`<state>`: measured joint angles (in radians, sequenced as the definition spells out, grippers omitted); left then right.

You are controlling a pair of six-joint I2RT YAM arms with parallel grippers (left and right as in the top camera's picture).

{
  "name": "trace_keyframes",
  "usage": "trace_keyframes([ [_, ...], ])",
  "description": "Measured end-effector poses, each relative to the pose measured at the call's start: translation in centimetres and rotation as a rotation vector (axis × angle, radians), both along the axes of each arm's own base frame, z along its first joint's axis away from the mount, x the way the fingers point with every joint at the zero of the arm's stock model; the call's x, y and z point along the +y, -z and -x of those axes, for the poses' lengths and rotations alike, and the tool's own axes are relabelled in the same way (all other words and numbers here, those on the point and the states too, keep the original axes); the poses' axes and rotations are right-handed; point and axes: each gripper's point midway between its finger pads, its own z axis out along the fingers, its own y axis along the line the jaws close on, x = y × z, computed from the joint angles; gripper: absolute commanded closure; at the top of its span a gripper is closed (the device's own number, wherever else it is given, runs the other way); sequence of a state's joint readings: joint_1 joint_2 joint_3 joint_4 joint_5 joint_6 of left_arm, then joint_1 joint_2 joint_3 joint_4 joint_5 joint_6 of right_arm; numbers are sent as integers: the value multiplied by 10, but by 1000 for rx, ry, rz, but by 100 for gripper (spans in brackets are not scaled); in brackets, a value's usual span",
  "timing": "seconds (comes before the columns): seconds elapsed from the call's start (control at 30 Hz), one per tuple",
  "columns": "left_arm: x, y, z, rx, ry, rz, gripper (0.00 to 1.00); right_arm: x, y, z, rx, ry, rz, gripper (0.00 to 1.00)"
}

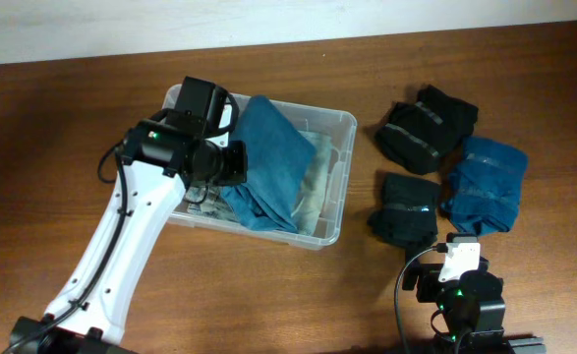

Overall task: Pack container
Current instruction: 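Lift the dark-blue jeans and lay them into the bin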

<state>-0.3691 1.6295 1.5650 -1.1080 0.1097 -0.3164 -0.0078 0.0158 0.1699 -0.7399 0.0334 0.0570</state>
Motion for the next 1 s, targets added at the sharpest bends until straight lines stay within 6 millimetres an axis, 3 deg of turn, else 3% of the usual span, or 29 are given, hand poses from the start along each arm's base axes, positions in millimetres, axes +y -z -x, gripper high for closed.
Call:
trace_keyframes([
  [0.13, -2, -16, -12, -90, -5, 22, 99, 0, 0, 0, 0, 0, 0, 2],
  [0.4, -7, -70, -32, -295, -56, 134, 99, 0, 0, 0, 0, 0, 0, 2],
  [0.8, -7, -74, -30, -302, -45, 141, 99, 0, 0, 0, 0, 0, 1, 2],
  [1.0, -29, -94, -39, -378, 35, 244, 99, 0, 0, 0, 0, 0, 0, 2],
])
